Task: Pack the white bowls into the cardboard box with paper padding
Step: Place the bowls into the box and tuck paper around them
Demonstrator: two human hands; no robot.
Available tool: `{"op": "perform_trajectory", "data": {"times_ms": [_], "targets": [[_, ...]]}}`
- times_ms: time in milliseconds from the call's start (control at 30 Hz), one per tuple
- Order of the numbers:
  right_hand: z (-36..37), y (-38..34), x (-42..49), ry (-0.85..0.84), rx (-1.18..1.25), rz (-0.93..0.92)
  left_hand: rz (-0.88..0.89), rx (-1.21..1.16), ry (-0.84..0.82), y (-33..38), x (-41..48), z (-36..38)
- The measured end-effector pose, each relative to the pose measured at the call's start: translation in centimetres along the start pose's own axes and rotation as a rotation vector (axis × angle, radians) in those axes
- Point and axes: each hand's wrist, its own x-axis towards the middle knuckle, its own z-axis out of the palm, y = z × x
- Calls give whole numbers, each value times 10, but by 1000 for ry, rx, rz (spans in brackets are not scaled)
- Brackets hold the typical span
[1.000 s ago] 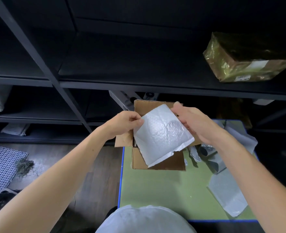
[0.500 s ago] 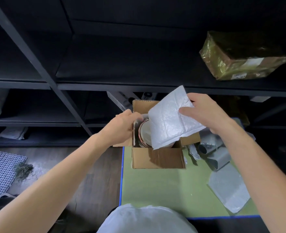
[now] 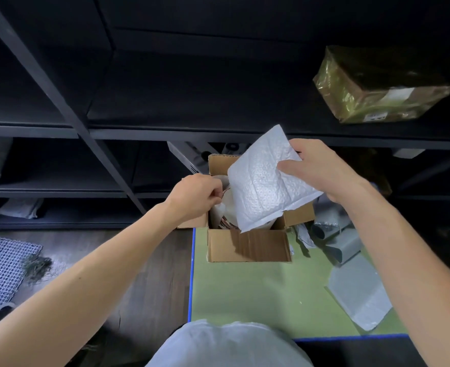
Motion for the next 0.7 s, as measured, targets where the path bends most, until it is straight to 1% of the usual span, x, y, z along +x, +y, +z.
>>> {"op": "perform_trajectory", "data": {"times_ms": [100,167,300,433,533,700], "targets": [[-1,0,-2,-31,-58,-5,-88,-144,34,0,2,1],[-4,-2,-4,-84,-101,-11,-125,-222,20,0,4,-1],[-11,-5,-4,-248,-160,3,-119,-242,-89,-1,13,-9],[-2,-11,-1,-336,-133,-15,-110,-241,-178,-4,21,-18],[12,-11,7,-321,-96,-1,-112,-300,-157,-6,20,-21],[34,-12,16,-242,-90,59,-220,-532,-51,-12,10,-17]]}}
